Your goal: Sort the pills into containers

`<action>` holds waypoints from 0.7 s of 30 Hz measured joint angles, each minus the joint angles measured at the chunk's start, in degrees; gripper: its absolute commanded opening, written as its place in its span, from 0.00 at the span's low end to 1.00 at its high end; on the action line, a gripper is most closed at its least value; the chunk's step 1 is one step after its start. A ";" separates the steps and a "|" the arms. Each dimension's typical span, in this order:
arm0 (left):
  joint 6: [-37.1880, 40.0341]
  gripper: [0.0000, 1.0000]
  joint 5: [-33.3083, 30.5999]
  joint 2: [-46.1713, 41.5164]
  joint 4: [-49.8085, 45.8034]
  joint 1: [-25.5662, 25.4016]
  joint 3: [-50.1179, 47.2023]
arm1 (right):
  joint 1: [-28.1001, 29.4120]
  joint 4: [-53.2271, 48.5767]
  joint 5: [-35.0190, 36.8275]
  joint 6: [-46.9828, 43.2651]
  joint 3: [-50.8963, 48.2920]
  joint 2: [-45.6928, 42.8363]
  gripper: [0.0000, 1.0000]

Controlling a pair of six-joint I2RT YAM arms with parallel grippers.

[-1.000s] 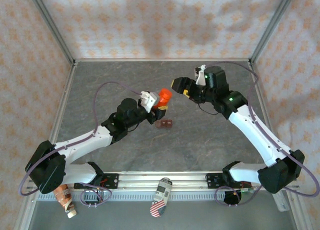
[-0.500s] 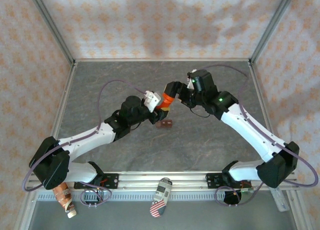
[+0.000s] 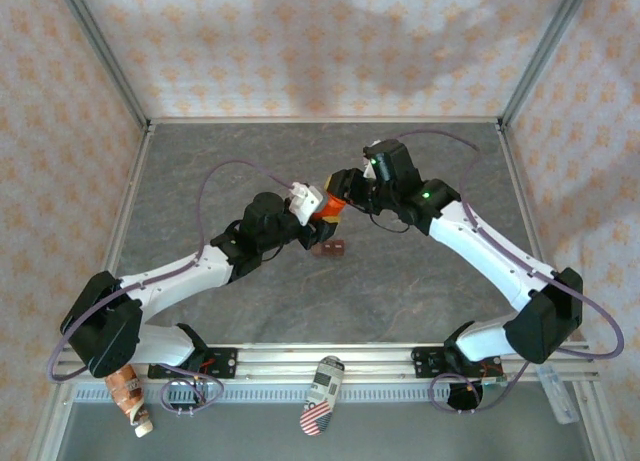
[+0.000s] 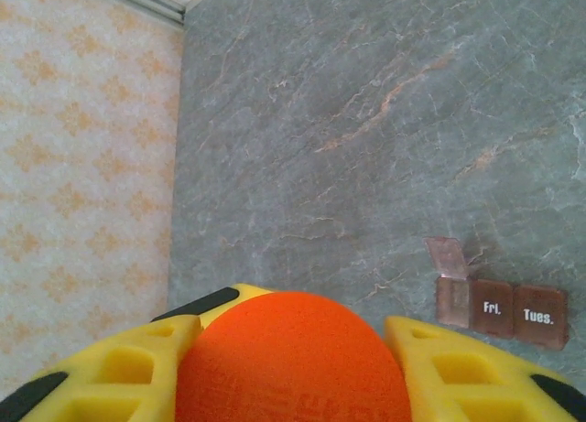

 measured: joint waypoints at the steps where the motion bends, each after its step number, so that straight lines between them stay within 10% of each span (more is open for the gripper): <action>1: -0.20 0.00 0.00 0.00 0.02 0.00 0.00 | -0.22 0.26 -0.37 -0.26 -0.15 0.00 0.34; 18: -4.87 0.00 4.02 0.02 0.48 0.00 0.00 | -9.27 13.86 -25.46 -17.81 -9.46 -1.64 0.36; 21: -5.66 0.00 4.76 0.02 0.81 0.07 0.00 | -9.90 14.86 -27.45 -19.28 -9.86 -1.64 0.50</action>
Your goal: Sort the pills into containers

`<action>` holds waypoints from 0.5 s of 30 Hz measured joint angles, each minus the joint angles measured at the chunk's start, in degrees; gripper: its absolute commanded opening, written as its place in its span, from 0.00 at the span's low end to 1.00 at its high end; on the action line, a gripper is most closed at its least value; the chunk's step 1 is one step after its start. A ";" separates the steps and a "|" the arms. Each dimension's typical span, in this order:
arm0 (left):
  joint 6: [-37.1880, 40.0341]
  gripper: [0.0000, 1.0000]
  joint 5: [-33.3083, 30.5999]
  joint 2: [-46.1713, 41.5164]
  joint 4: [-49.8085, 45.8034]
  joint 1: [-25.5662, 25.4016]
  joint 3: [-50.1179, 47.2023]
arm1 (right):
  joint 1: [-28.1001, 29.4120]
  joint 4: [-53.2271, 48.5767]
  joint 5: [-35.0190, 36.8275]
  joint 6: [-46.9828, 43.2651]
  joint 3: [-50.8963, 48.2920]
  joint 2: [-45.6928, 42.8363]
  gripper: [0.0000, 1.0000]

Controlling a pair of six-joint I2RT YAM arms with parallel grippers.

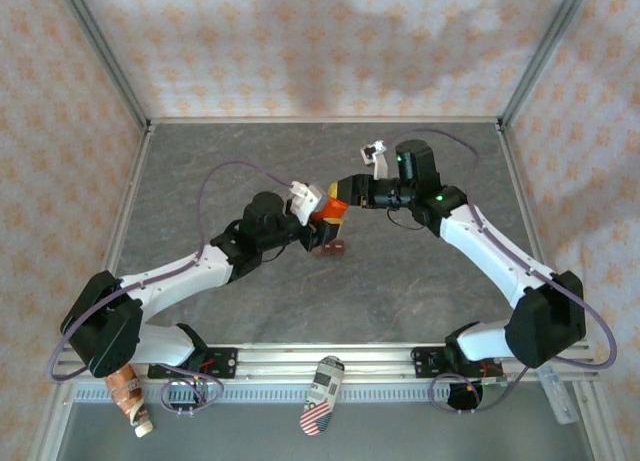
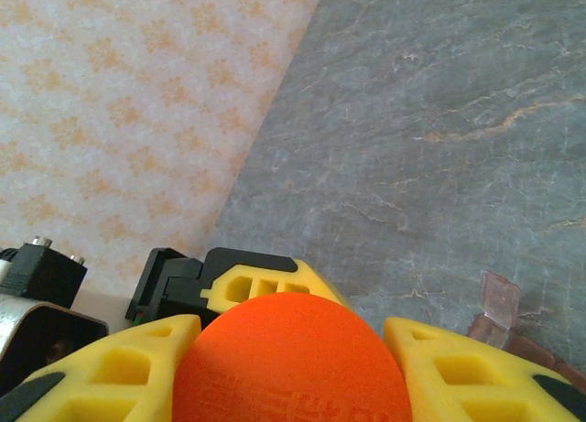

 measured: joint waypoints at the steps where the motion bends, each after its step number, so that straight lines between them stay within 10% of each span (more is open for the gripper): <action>1: -0.15 0.00 0.09 0.00 0.04 0.00 0.00 | 0.00 0.09 -0.17 0.20 0.00 0.00 0.60; 5: 0.07 0.00 -0.42 -0.02 0.72 0.04 0.00 | -0.15 -0.92 3.34 3.28 0.17 -0.42 0.82; 15: 4.42 0.00 -4.46 -0.68 0.63 0.04 0.00 | 1.03 -9.64 22.14 21.84 4.85 -7.08 0.85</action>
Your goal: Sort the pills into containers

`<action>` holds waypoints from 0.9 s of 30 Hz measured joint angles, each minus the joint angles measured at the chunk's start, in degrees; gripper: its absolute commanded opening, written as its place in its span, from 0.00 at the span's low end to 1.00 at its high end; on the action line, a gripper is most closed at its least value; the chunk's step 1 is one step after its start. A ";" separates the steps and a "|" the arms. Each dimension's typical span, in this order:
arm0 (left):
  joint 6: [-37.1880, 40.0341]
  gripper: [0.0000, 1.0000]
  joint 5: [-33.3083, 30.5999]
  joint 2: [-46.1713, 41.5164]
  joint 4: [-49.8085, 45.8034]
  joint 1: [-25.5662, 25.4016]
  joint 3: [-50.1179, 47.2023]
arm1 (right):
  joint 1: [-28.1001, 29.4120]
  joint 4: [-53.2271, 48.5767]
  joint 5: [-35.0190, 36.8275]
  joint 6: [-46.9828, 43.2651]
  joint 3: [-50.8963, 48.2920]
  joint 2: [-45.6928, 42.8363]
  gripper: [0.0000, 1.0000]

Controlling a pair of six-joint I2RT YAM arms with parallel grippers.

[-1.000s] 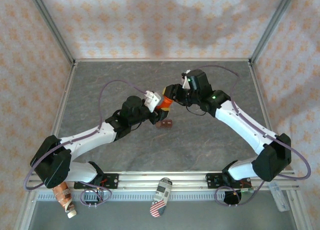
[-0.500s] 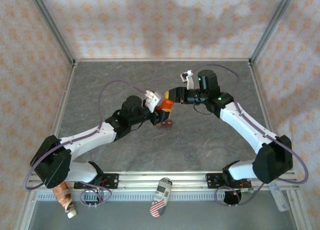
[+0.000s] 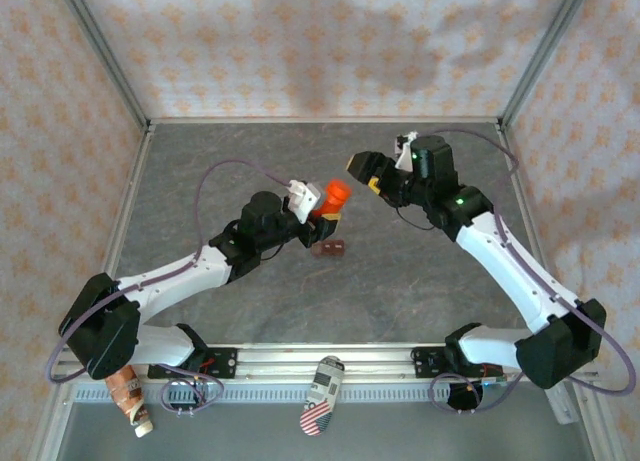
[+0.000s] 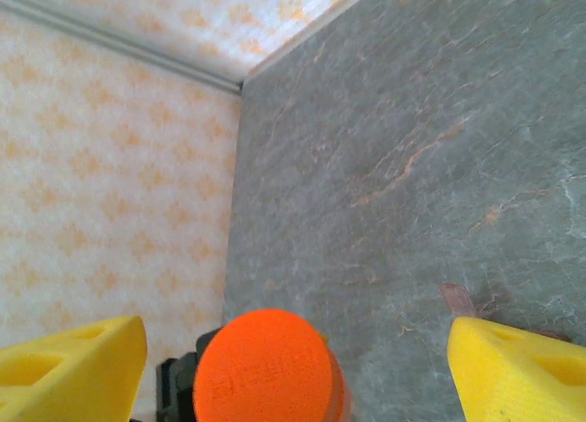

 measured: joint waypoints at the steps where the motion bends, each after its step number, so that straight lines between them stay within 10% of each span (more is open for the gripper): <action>1: 0.44 0.00 -0.33 0.00 -0.13 0.00 0.00 | 0.81 -0.48 1.62 1.46 0.24 -0.22 0.84; 27: 1.68 0.00 -0.63 0.59 -1.11 0.07 0.85 | 8.26 0.26 4.17 -1.14 0.74 4.90 0.48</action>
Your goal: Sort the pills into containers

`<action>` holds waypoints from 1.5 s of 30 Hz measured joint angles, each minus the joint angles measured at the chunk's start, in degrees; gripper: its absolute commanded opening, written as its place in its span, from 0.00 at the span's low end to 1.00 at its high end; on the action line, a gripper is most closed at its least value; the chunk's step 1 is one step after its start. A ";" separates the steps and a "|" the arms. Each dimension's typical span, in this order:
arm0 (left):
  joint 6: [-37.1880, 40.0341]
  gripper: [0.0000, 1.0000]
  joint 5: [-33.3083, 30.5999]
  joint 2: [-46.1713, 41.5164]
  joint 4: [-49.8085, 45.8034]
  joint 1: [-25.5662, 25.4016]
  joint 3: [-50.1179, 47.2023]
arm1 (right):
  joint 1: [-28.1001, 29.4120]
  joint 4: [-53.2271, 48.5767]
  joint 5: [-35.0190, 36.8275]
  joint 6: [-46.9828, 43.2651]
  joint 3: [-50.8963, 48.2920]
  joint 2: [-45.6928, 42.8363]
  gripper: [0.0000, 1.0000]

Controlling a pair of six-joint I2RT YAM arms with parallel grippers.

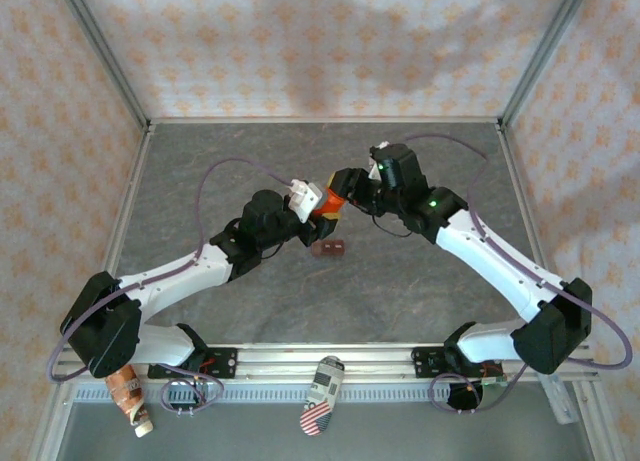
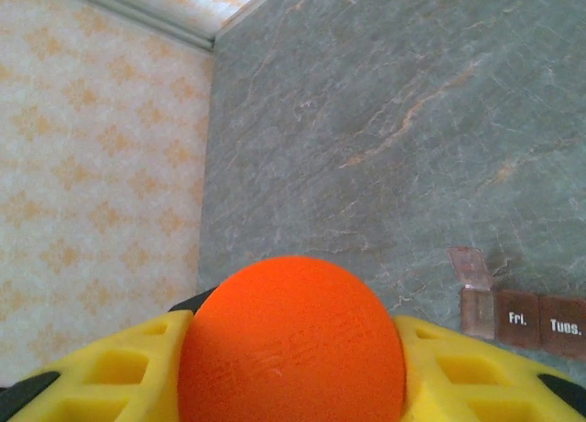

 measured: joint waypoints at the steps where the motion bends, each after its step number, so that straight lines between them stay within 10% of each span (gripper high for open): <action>1: -0.15 0.00 0.17 -0.02 0.02 0.11 0.00 | -0.94 1.14 -2.45 -2.16 -0.63 -0.04 0.48; 8: -3.23 0.00 5.55 -0.48 0.00 0.70 0.17 | -7.91 4.44 -22.03 -18.97 -2.58 0.28 0.53; 15: -4.13 0.00 8.13 -0.59 -0.39 0.46 0.31 | -9.38 4.44 -23.96 -21.42 -2.14 0.24 1.00; 45: 3.91 0.00 -2.99 -1.49 -2.54 0.46 0.31 | 0.48 -3.54 1.07 6.45 2.60 0.66 0.71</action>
